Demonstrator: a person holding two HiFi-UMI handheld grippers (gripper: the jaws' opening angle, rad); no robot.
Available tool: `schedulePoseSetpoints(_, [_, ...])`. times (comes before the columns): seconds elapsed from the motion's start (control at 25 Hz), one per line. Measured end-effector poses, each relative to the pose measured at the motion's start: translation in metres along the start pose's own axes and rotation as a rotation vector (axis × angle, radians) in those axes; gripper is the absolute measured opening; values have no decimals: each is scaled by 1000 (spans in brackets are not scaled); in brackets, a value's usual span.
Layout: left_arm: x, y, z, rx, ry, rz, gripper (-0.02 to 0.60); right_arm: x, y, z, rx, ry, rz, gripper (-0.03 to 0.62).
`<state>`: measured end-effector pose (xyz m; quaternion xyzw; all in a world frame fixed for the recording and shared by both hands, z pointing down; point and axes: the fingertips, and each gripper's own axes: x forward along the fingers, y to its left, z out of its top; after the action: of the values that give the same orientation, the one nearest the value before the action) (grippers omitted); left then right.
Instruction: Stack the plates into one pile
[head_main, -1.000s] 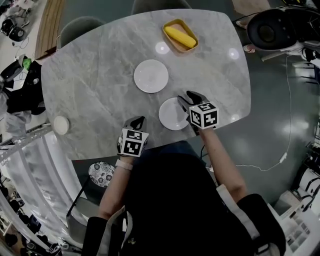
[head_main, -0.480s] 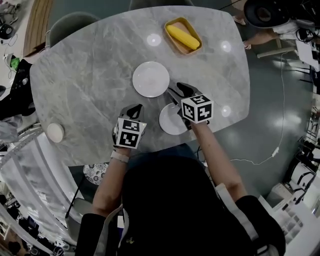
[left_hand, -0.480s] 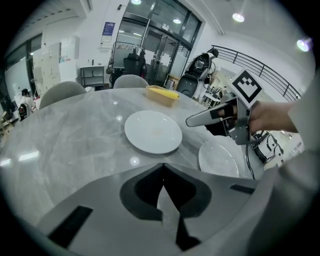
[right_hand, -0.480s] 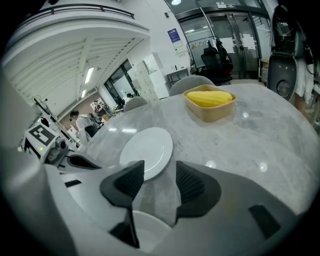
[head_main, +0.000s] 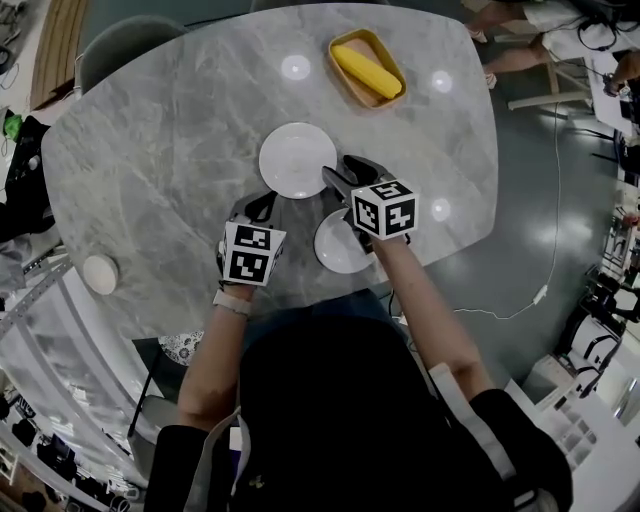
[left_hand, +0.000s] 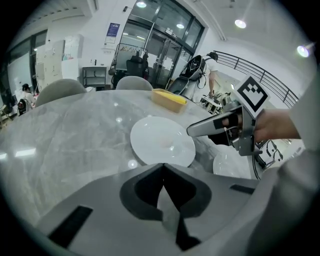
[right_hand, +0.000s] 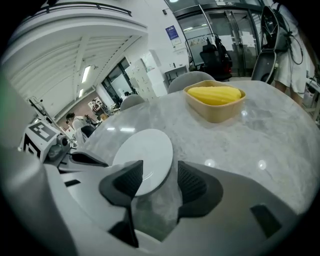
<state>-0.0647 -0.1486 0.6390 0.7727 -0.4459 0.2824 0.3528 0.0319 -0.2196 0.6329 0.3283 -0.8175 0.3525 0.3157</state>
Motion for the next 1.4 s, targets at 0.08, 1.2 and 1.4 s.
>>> schedulePoseSetpoints(0.08, [3,1,2,-4,-5,-5,5,3,-1,0,2,6,-3,212])
schedulePoseSetpoints(1.2, [16,4,-2,0,22,-10,5,9,9,14,134,-74,79,82])
schedulePoseSetpoints(1.4, [14,0,-8,6,27,5,5,-2,9,14,205,-116,98,58])
